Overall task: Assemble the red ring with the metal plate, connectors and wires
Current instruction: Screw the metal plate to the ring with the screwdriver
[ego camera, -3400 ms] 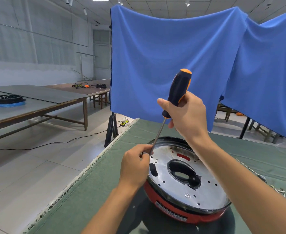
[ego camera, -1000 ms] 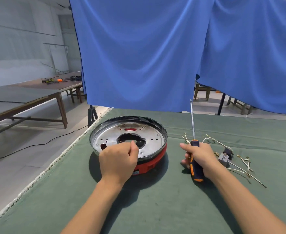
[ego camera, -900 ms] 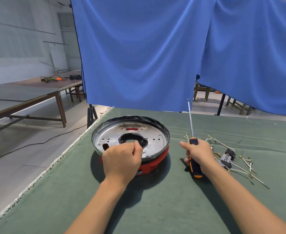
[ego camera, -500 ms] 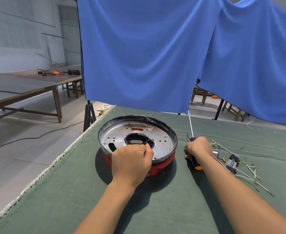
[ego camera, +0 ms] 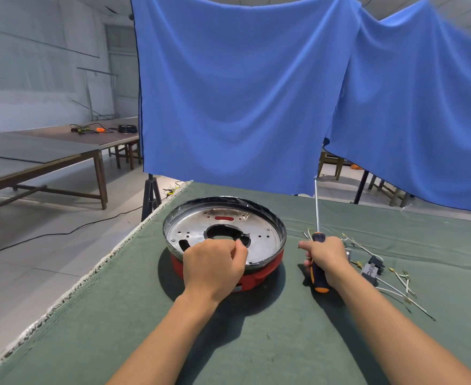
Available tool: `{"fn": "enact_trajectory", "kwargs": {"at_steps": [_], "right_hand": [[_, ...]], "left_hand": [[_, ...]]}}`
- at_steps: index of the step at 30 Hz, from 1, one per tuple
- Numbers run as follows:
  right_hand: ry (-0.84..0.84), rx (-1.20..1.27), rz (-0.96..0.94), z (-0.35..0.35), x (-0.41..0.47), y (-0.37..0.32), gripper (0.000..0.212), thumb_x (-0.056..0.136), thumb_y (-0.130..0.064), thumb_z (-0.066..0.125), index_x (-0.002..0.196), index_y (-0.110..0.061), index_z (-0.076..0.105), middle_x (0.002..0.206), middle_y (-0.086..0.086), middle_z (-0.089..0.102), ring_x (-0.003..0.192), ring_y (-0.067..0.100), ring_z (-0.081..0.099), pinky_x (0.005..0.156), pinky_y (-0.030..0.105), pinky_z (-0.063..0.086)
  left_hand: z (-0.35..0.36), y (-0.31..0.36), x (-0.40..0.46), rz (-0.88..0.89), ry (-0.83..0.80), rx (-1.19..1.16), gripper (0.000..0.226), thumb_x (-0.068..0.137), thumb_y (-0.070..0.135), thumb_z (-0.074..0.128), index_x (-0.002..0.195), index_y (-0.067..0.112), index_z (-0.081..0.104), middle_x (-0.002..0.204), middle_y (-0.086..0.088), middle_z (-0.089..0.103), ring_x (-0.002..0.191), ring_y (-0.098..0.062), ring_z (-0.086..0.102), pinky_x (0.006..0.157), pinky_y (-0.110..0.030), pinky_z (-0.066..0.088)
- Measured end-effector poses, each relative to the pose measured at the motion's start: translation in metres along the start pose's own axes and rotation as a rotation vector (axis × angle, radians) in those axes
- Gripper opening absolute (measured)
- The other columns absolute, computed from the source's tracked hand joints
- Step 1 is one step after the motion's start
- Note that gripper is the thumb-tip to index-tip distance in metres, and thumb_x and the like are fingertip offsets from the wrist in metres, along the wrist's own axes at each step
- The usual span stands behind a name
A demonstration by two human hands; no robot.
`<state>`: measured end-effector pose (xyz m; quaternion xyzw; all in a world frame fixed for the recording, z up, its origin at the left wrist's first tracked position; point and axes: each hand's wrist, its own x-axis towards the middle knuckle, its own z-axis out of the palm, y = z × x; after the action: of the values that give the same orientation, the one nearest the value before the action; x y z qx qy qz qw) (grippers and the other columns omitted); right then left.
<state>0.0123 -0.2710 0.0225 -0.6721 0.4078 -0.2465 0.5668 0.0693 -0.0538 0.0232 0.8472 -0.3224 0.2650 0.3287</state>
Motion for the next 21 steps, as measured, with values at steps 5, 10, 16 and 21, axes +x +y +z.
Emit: {"fn": "enact_trajectory", "kwargs": {"at_steps": [5, 10, 16, 21], "right_hand": [[-0.095, 0.172, -0.145, -0.029, -0.043, -0.019, 0.023, 0.083, -0.004, 0.068, 0.066, -0.006, 0.053, 0.045, 0.004, 0.045, 0.029, 0.013, 0.044, 0.037, 0.022, 0.039], [-0.203, 0.185, -0.315, -0.056, -0.085, -0.045, 0.016, 0.082, -0.006, 0.069, 0.072, -0.002, 0.058, 0.041, 0.000, 0.045, 0.031, 0.014, 0.044, 0.035, 0.022, 0.039], [-0.333, 0.172, -0.378, -0.048, -0.115, -0.063, 0.020, 0.083, -0.006, 0.069, 0.068, -0.004, 0.057, 0.041, 0.000, 0.045, 0.031, 0.015, 0.044, 0.036, 0.022, 0.040], [-0.398, 0.098, -0.426, -0.029, -0.113, -0.059, 0.018, 0.083, -0.006, 0.068, 0.069, -0.002, 0.058, 0.044, 0.005, 0.044, 0.032, 0.017, 0.045, 0.037, 0.023, 0.040]], "left_hand": [[-0.013, 0.010, -0.012, -0.067, -0.029, -0.022, 0.051, 0.085, 0.037, 0.038, 0.040, 0.015, 0.026, 0.038, 0.002, 0.028, 0.045, -0.021, 0.039, 0.048, -0.030, 0.033], [-0.039, 0.027, -0.037, -0.011, -0.007, -0.076, 0.052, 0.084, 0.036, 0.042, 0.040, 0.015, 0.024, 0.037, 0.002, 0.025, 0.039, -0.017, 0.030, 0.046, -0.028, 0.029], [-0.066, 0.065, -0.053, 0.084, -0.026, -0.160, 0.050, 0.083, 0.037, 0.042, 0.044, 0.013, 0.023, 0.040, -0.002, 0.023, 0.042, -0.018, 0.022, 0.045, -0.031, 0.023], [-0.055, 0.080, -0.039, -0.008, -0.338, 0.017, 0.042, 0.080, 0.027, 0.048, 0.048, 0.012, 0.025, 0.046, -0.003, 0.024, 0.049, -0.020, 0.020, 0.049, -0.032, 0.026]]}}
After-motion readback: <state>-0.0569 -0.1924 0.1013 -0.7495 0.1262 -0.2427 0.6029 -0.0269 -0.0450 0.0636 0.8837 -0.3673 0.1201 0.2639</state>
